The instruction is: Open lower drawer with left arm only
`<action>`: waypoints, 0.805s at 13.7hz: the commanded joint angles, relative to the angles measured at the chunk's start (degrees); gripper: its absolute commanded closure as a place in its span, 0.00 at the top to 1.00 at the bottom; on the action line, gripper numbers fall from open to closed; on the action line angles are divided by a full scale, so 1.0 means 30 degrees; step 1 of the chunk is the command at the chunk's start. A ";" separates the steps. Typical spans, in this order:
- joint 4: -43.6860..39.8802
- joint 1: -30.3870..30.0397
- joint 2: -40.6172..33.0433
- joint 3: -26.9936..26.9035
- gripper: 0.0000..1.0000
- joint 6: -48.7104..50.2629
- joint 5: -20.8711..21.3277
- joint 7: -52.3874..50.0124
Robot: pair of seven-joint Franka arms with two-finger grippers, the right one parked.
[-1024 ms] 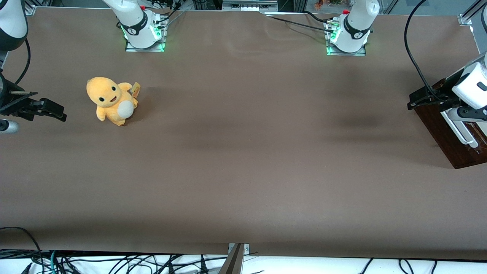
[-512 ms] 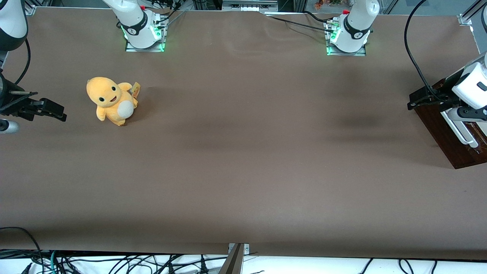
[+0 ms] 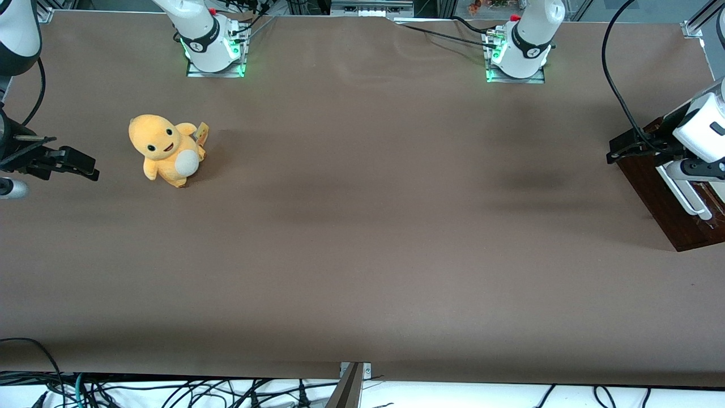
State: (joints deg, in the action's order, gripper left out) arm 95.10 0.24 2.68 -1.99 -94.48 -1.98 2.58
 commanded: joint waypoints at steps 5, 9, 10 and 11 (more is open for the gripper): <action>0.0294 0.0007 -0.0277 0.0078 1.00 -0.0029 0.0603 0.0254; 0.0294 0.0007 -0.0247 0.0048 1.00 0.0088 0.0603 0.0225; 0.0294 0.0007 -0.0218 0.0048 1.00 0.0117 0.0603 0.0224; 0.0294 0.0007 -0.0131 0.0048 1.00 0.0146 0.0603 0.0224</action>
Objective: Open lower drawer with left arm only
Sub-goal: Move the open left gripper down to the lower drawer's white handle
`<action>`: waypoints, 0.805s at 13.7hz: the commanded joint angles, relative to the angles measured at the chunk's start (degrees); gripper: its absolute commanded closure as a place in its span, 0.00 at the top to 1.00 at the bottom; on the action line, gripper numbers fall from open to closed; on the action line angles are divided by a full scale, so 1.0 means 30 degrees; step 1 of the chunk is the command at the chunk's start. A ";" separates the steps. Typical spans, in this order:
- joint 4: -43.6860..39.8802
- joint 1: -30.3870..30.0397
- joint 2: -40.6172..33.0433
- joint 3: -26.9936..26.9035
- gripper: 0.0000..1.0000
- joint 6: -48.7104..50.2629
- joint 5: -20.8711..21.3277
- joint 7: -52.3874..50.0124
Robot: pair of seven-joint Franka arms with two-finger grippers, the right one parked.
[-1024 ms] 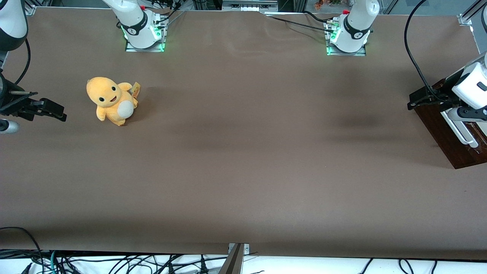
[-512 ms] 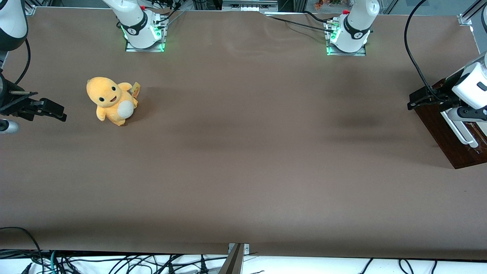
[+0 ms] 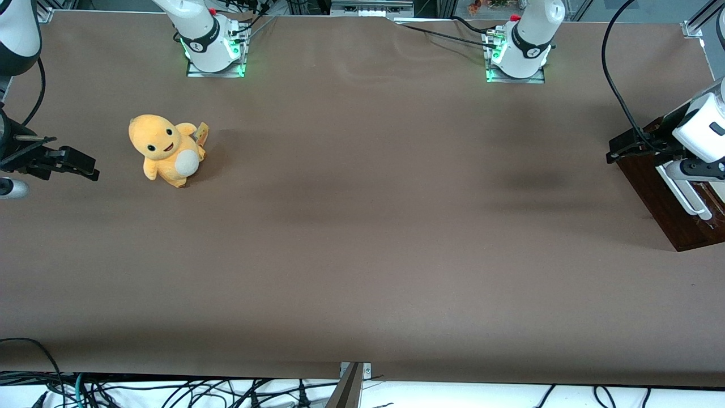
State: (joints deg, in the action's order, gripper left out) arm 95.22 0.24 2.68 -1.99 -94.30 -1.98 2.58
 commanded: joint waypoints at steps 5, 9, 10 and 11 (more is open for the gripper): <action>0.0251 -0.0138 0.0422 0.0019 1.00 0.0231 0.1419 -0.0010; 0.0163 -0.1452 0.1824 -0.0245 1.00 0.0467 0.1569 -0.0713; 0.0134 -0.1632 0.2410 -0.0274 1.00 0.0467 0.1628 -0.0742; 0.0105 -0.1953 0.2880 -0.0390 1.00 0.0467 0.2179 -0.0743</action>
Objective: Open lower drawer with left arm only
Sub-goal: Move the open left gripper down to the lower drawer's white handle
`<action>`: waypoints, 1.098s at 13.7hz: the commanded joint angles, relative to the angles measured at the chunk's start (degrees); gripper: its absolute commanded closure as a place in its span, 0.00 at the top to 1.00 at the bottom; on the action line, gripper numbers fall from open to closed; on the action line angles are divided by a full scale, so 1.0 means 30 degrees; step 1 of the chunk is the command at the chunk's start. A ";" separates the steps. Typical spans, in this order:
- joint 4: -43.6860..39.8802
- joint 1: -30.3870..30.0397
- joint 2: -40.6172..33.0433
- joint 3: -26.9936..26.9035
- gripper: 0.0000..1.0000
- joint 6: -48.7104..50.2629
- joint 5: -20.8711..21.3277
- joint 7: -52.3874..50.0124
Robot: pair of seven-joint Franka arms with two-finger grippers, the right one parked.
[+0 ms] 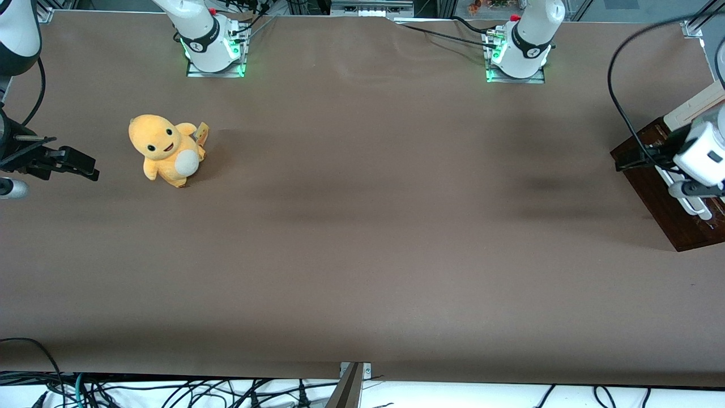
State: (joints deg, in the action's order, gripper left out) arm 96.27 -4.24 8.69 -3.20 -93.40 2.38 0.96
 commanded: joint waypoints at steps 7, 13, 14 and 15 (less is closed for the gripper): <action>-0.0275 -0.3301 0.4016 -0.0018 1.00 -0.1471 0.2367 -0.0291; -0.0245 -0.4825 0.5687 0.0011 1.00 -0.2410 0.3861 -0.0379; -0.0274 -0.4856 0.5892 0.0011 1.00 -0.2439 0.4271 -0.0408; -0.0275 -0.4827 0.6039 0.0011 1.00 -0.2440 0.4565 -0.0786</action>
State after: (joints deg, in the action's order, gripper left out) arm 96.27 -18.42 25.82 -3.71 -100.66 13.19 0.28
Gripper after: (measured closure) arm 0.000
